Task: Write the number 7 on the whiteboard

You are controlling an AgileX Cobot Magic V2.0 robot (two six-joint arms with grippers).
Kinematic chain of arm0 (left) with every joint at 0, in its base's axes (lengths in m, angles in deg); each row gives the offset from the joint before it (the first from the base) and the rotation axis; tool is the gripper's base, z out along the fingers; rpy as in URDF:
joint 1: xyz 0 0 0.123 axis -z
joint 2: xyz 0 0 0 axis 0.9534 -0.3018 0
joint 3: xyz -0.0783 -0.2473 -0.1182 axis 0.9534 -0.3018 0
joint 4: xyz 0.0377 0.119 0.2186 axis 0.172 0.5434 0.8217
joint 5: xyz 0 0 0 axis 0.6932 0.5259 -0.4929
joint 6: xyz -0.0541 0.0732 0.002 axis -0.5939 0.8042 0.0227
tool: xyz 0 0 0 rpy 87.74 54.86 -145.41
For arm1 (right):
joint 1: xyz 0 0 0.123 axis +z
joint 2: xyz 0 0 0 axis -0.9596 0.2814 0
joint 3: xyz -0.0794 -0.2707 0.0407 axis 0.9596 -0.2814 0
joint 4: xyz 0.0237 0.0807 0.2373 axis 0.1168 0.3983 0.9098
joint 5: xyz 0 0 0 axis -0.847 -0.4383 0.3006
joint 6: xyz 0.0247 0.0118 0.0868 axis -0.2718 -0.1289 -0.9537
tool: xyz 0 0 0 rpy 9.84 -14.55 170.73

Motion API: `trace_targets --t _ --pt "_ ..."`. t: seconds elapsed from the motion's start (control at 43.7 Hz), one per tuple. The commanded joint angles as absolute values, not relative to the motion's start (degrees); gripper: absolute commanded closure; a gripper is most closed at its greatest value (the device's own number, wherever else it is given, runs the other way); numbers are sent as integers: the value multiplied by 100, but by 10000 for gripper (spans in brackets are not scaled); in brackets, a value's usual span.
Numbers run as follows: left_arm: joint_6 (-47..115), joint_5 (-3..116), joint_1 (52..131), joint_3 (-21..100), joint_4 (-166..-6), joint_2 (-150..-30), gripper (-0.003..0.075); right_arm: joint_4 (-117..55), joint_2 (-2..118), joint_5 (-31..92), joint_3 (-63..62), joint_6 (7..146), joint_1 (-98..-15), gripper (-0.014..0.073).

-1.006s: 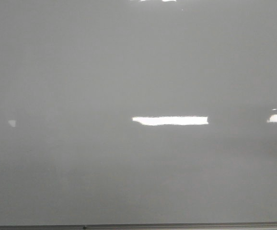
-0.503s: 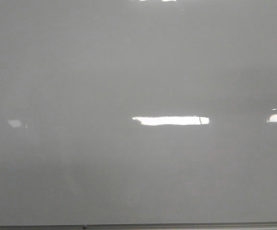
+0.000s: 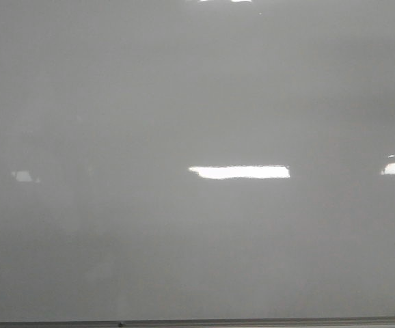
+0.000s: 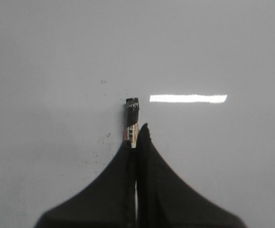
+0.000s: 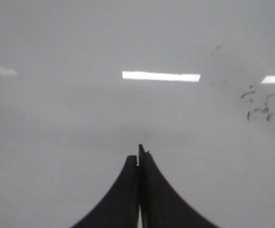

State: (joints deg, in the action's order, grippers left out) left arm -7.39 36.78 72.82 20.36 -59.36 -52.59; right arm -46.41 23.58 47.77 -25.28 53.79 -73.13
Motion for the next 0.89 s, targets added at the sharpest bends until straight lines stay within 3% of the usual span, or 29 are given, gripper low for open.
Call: trace_targets --t 0.0,0.366,0.503,0.595,0.709,0.778,0.869 --pt "-778 4045 7268 2163 -6028 -5547 741 -4641 2775 4464 -2326 5363 -7338 661" --pt "-778 4144 7268 1924 -6104 -5897 741 -4641 3671 4504 -2370 5381 -7338 650" --pt "-778 4034 7268 1832 -6104 -5990 724 -4641 3780 4509 -2370 5517 -7338 500" --pt "-778 3934 7268 1832 -6104 -6135 616 -4641 3785 4530 -2370 5517 -7338 319" --pt "-778 3911 7268 1832 -6066 -6368 367 -4641 3785 4513 -2370 5517 -7338 112" --pt "-778 3903 7268 1857 -6028 -6566 243 -4641 3785 4513 -2370 5517 -7338 64" --pt "-778 3872 7268 1958 -5986 -6872 176 -4641 3785 4508 -2370 5517 -7338 64"
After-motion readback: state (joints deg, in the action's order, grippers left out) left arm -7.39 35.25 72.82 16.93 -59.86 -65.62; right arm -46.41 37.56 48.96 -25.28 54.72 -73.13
